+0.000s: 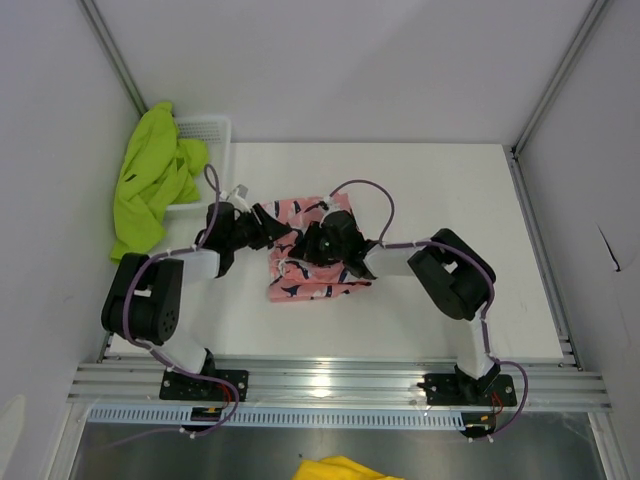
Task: Fold and stack the shorts
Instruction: Fold the shorts
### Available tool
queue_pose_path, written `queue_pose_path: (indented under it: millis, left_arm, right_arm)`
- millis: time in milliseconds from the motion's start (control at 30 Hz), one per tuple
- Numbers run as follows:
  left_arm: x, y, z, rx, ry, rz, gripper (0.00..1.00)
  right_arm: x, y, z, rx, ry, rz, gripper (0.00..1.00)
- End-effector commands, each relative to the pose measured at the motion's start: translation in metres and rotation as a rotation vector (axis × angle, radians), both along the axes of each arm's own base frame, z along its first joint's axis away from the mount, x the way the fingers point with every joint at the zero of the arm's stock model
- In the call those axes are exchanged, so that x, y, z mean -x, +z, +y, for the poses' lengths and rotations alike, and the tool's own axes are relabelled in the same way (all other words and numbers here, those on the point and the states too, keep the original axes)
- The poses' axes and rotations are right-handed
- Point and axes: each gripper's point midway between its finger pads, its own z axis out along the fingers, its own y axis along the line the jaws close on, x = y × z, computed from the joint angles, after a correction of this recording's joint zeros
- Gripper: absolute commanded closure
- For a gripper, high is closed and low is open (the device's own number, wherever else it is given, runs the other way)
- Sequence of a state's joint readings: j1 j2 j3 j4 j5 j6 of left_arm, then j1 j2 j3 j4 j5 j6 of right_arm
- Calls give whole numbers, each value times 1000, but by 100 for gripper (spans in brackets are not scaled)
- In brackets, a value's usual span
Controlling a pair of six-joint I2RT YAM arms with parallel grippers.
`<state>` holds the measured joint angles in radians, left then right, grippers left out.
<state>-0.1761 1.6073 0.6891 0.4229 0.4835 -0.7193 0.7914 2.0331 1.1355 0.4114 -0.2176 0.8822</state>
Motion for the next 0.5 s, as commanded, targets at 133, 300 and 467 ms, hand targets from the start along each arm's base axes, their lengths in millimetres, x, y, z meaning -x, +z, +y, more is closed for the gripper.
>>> queue_pose_path:
  millis: [133,300,467]
  left_arm:
    - [11,43,31,164,87,-216,50]
    - [25,70,34,238,100,-350,48]
    - [35,72,44,225,160,-387,46]
  right_arm:
    - [-21,49,3,-184,14,-94,88]
    - [-37,49,9,-232,25,-70,88]
    - [-51,42,18,-258,38,-43,88]
